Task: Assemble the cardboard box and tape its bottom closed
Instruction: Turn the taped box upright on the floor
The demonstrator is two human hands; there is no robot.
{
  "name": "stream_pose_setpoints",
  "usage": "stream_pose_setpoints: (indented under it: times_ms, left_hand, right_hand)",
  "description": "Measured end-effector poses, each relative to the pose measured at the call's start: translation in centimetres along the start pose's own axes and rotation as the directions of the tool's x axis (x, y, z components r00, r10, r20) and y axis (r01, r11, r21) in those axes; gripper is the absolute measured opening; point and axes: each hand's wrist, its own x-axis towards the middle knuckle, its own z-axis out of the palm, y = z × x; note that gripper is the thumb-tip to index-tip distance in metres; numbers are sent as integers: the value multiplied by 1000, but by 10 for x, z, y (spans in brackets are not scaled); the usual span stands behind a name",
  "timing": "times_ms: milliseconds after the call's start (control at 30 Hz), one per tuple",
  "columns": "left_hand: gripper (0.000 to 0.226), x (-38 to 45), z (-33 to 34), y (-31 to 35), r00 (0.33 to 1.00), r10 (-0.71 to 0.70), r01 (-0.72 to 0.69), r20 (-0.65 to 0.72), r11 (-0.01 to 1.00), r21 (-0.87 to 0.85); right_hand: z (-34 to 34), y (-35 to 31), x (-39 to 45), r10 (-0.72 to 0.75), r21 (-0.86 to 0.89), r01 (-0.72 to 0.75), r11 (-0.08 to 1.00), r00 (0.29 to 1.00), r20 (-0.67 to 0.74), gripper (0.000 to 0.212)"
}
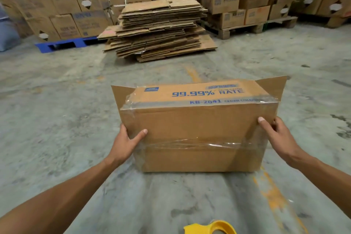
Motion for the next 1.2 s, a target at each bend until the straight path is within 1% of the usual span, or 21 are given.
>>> stream_pose_setpoints:
  times_ms: [133, 233, 333, 400, 467, 533, 567, 667, 733, 767, 833, 933, 967, 1033, 1067, 1100, 1167, 1200]
  left_hand:
    - [72, 10, -6, 17, 996, 9, -20, -87, 992, -126]
    - [63, 19, -6, 32, 991, -44, 18, -123, 978, -206]
    - [49, 35, -12, 45, 987, -109, 77, -117, 965, -249]
    - [37, 46, -17, 52, 984, -165, 142, -74, 958, -249]
    - [24, 54, -25, 55, 967, -254, 251, 9, 946, -208]
    - [28, 61, -35, 56, 941, -322, 332, 108, 938, -96]
    - [29, 66, -39, 58, 931, -337, 344, 140, 938, -31]
    - [31, 72, -33, 74, 937, -312, 293, 155, 947, 136]
    - [39, 76, -21, 83, 959, -252, 214, 126, 943, 255]
    - [45, 78, -16, 84, 969, -225, 187, 105, 939, 289]
    - [57, 77, -12, 83, 977, -192, 153, 94, 935, 320]
    - [63, 73, -20, 78, 964, -231, 180, 131, 931, 319]
    - [62, 72, -23, 76, 952, -266, 217, 152, 935, 281]
    - [60, 67, -25, 76, 921, -326, 301, 214, 943, 144]
    - [58, 63, -24, 77, 912, -340, 330, 227, 940, 83]
    - [50, 59, -23, 78, 914, -339, 336, 224, 940, 54]
    - [28, 51, -21, 81, 929, -302, 301, 212, 953, 40]
    - [23, 48, -20, 83, 940, -284, 283, 192, 959, 33]
  right_hand:
    - [2, -20, 0, 27, 136, -24, 990, 999, -18, 33]
    - [1, -29, 12, 36, 170, -25, 985, 997, -65, 34]
    - [-2, -39, 31, 45, 178, -19, 984, 989, -140, 40]
    - [-5, -44, 43, 73, 145, -50, 988, 985, -158, 42]
    - [-8, -48, 51, 140, 88, -129, 988, 981, -134, 41]
    - [-12, -50, 56, 205, 2, -206, 979, 977, -58, 37]
    - [-13, -54, 58, 234, -51, -234, 971, 972, -16, 34]
    - [-15, -68, 65, 286, -188, -266, 946, 954, 90, 33]
    - [-14, -73, 68, 298, -247, -258, 934, 944, 142, 36]
    - [-15, -73, 69, 304, -256, -257, 932, 938, 164, 38]
    - [-17, -70, 69, 322, -225, -275, 935, 923, 209, 40]
    - [-21, -65, 65, 344, -104, -328, 939, 887, 307, 38]
    - [-21, -64, 63, 340, -42, -346, 937, 881, 329, 40]
    - [-19, -62, 57, 307, 77, -353, 932, 886, 347, 44]
    - [-18, -61, 54, 288, 115, -344, 932, 895, 339, 44]
    - [-17, -61, 50, 268, 138, -329, 934, 903, 335, 42]
    - [-17, -58, 44, 227, 165, -293, 942, 916, 331, 42]
    - [-19, -56, 41, 208, 172, -275, 946, 921, 328, 44]
